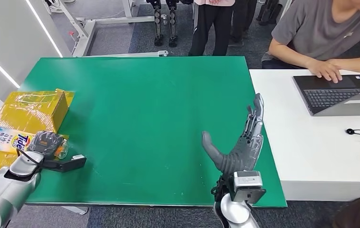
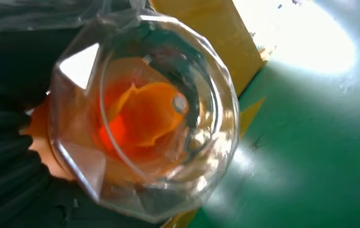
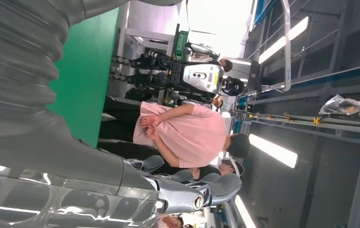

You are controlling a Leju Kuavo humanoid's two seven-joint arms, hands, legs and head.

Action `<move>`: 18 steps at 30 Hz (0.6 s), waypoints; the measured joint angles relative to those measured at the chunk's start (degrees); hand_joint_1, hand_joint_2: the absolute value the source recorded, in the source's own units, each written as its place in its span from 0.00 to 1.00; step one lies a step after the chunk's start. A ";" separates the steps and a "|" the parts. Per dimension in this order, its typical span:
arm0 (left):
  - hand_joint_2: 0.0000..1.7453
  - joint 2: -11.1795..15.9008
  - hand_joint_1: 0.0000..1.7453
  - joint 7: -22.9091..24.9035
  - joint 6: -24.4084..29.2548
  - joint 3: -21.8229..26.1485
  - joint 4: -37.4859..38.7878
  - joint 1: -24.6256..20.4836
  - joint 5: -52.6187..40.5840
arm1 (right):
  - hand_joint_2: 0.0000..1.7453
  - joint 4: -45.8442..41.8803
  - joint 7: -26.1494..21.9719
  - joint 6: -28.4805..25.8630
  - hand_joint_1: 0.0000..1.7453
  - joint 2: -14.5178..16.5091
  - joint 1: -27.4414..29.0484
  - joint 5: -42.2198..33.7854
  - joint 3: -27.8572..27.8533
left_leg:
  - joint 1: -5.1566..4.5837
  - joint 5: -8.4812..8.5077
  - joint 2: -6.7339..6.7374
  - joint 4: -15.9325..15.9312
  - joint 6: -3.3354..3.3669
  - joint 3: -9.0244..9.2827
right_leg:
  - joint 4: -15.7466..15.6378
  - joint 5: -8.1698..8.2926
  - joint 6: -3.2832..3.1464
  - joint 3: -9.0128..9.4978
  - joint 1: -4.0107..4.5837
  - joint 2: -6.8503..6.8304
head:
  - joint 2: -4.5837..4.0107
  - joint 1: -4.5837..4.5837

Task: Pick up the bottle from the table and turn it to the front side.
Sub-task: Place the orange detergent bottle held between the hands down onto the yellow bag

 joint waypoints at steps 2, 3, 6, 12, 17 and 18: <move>1.00 -0.01 0.55 0.34 1.14 -0.76 0.45 -0.24 -0.04 | 1.00 0.00 -0.01 0.00 0.00 0.00 0.02 0.25 0.02 | 0.00 0.04 -0.03 0.00 -0.03 0.00 | 0.02 0.00 -0.01 -0.01 0.00 -0.04 | 0.00 0.00; 1.00 -0.05 0.31 0.82 1.68 -1.15 0.60 -0.30 -0.05 | 1.00 0.00 -0.01 0.02 0.00 0.00 0.02 0.36 0.03 | 0.00 0.04 -0.04 0.00 -0.04 0.00 | 0.03 0.00 -0.01 -0.01 0.00 -0.05 | 0.00 0.01; 1.00 -0.42 0.00 2.76 3.23 -2.28 0.86 -0.35 -0.05 | 1.00 0.00 -0.01 0.08 0.00 0.00 0.00 0.54 0.03 | 0.01 0.06 -0.05 0.00 -0.06 -0.01 | 0.03 0.01 -0.01 -0.02 0.00 -0.05 | 0.00 0.01; 1.00 -1.25 0.00 4.59 4.01 -3.86 0.91 -1.18 -0.07 | 1.00 0.01 -0.01 0.38 0.00 0.00 -0.19 0.54 0.03 | 0.00 0.06 -0.04 0.00 -0.06 -0.02 | 0.03 0.01 -0.02 -0.02 0.00 -0.04 | 0.00 0.01; 1.00 -1.72 0.00 5.55 4.30 -4.65 0.95 -1.55 0.05 | 1.00 0.02 -0.01 0.83 0.00 0.00 -0.23 0.55 0.03 | 0.00 0.06 -0.04 0.00 -0.06 -0.02 | 0.03 0.01 -0.02 -0.03 0.00 -0.04 | 0.00 0.00; 1.00 -1.78 0.00 5.66 4.35 -4.66 0.95 -1.55 0.09 | 1.00 0.02 -0.01 0.83 0.00 0.00 -0.21 0.57 0.03 | 0.00 0.06 -0.04 0.00 -0.06 -0.02 | 0.03 0.01 -0.02 -0.03 0.00 -0.04 | 0.00 0.00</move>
